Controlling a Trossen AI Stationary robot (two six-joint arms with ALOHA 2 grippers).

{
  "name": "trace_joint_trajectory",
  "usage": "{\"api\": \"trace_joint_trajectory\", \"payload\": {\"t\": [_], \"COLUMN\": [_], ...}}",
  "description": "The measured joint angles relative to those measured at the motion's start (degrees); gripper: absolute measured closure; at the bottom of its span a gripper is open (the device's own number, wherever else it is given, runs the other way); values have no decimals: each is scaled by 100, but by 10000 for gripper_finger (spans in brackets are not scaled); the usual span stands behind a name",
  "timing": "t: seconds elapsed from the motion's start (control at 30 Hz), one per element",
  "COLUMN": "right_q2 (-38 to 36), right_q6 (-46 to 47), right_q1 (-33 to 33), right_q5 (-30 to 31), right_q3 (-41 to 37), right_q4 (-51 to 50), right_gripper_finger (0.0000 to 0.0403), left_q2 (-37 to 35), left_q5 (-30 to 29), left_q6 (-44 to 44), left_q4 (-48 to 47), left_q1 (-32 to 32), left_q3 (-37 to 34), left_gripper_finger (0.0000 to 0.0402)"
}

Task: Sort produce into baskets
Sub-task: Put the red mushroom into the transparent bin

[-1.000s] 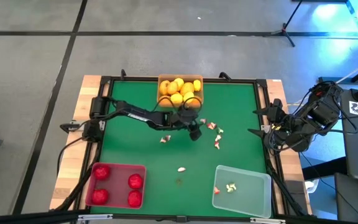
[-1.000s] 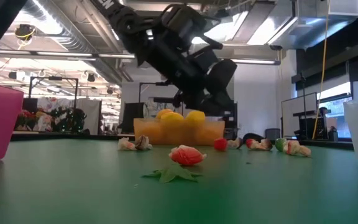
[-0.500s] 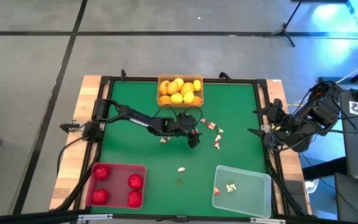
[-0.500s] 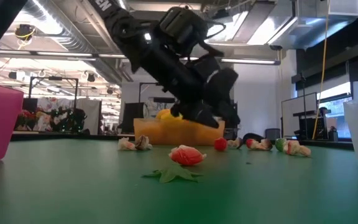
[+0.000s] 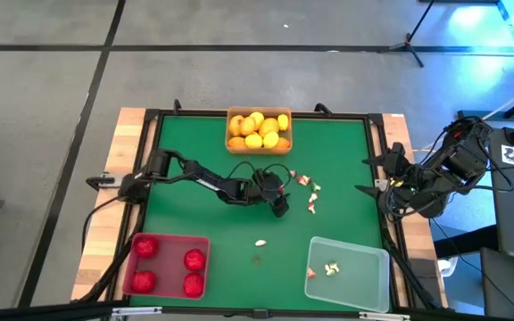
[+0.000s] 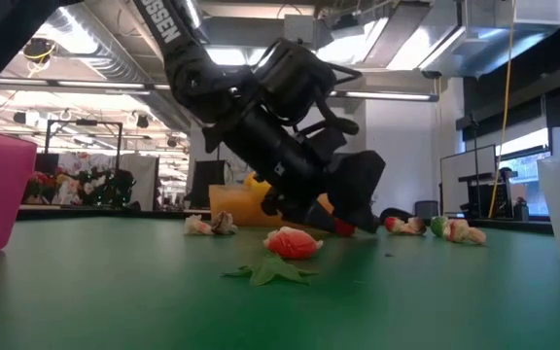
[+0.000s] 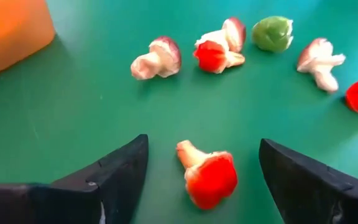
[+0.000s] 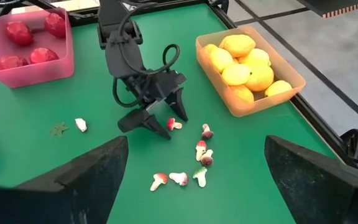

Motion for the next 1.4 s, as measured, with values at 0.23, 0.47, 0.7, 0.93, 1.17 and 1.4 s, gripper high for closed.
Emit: {"api": "trace_joint_trajectory", "payload": {"t": [0.23, 0.47, 0.7, 0.93, 1.17, 1.4], "right_q2": [0, 0, 29, 42, 42, 53], "right_q6": [0, 1, 146, 212, 193, 191], "right_q1": [-1, -1, 1, 1, 1, -1], "right_q5": [-66, -64, -63, -66, -12, -8], "right_q3": [0, 0, 0, 0, 0, 0], "right_q4": [-3, 14, 38, 36, 34, 31], "right_gripper_finger": [29, 29, 29, 29, 29, 29], "left_q2": [9, 15, 26, 24, -50, -278], "left_q5": [-453, -655, -810, -859, -799, -769], "left_q6": [-166, -303, -342, -450, -388, -390], "left_q4": [-211, -238, -201, -171, -136, 170], "left_q1": [-256, -373, -346, -296, -342, -478], "left_q3": [-9, -18, -22, -29, -37, 10], "left_gripper_finger": [151, 198, 244, 278, 308, 319]}}
